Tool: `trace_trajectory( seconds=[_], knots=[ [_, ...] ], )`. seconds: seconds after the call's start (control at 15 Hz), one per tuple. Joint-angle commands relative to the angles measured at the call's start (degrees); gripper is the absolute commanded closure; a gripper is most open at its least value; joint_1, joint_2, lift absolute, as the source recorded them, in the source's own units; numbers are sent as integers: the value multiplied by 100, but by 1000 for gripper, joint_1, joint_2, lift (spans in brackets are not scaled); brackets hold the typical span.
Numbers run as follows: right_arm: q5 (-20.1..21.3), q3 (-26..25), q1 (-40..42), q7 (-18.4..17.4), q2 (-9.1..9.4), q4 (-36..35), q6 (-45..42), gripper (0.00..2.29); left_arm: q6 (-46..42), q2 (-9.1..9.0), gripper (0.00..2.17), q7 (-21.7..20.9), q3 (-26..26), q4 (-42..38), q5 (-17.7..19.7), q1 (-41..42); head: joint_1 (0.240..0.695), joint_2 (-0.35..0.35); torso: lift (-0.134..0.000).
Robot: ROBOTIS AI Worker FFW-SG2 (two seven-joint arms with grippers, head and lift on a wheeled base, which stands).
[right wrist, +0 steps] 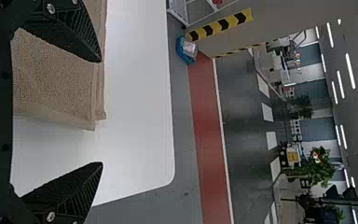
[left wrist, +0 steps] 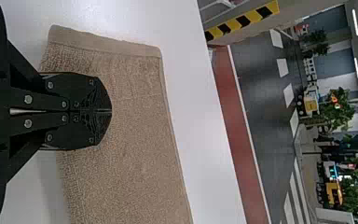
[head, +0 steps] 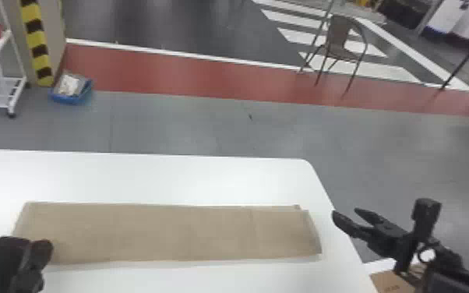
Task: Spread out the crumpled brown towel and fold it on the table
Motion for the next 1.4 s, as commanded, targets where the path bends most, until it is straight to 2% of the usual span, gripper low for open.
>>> trace_trajectory(
  seconds=[0.0,0.13,0.67,1.2,1.27,1.33],
  knots=[
    [-6,2,-8,5,-16,21,-51,100,-32,25,1825,34,30,34,-56,-11,695,-350,0],
    [3,54,-8,-4,-7,21,-86,100,-32,34,1825,148,30,69,-187,-11,695,-350,0],
    [3,63,-35,-4,-16,38,-86,100,-49,95,1825,157,30,192,-275,103,695,-350,0],
    [-32,81,-52,5,-25,38,-104,100,-14,104,1821,157,188,-177,-275,463,695,-350,0],
    [-23,89,-61,5,-25,38,-86,100,-32,104,1764,166,241,-274,-275,499,695,-350,0],
    [-23,116,-78,5,-25,38,-86,100,-120,104,1575,245,259,-450,-231,569,695,-350,0]
  ],
)
